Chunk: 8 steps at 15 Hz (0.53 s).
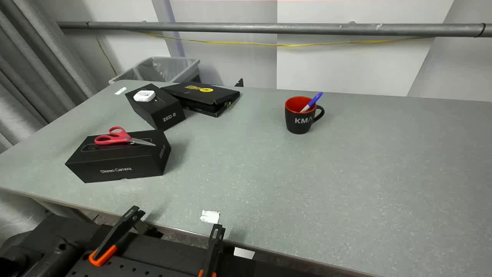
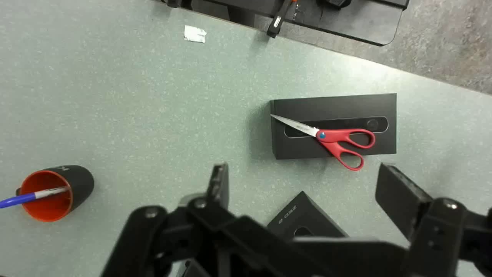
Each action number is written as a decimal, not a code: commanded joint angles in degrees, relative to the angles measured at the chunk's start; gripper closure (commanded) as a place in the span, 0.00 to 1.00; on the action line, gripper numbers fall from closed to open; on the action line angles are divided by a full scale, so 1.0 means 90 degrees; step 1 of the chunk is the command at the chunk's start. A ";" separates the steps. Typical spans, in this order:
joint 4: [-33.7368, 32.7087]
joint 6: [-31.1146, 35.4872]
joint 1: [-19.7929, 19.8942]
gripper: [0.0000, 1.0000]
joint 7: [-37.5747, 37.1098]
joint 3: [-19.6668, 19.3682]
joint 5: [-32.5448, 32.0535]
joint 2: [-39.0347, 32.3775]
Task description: Pick up the maker from the cup and place it on the table
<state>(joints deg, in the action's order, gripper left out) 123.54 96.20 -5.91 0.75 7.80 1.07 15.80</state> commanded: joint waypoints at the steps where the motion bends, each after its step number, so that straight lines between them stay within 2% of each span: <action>1: -0.0013 -0.0013 -0.0042 0.00 -0.0012 -0.0036 -0.0009 -0.0006; 3: 0.0020 0.0210 -0.0003 0.00 -0.0218 -0.0002 -0.0126 -0.0014; 8: 0.0353 0.2012 0.0406 0.00 -0.1236 -0.0148 -0.0930 -0.0300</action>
<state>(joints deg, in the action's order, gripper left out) 125.13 106.21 -4.67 -5.71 7.48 -3.16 15.34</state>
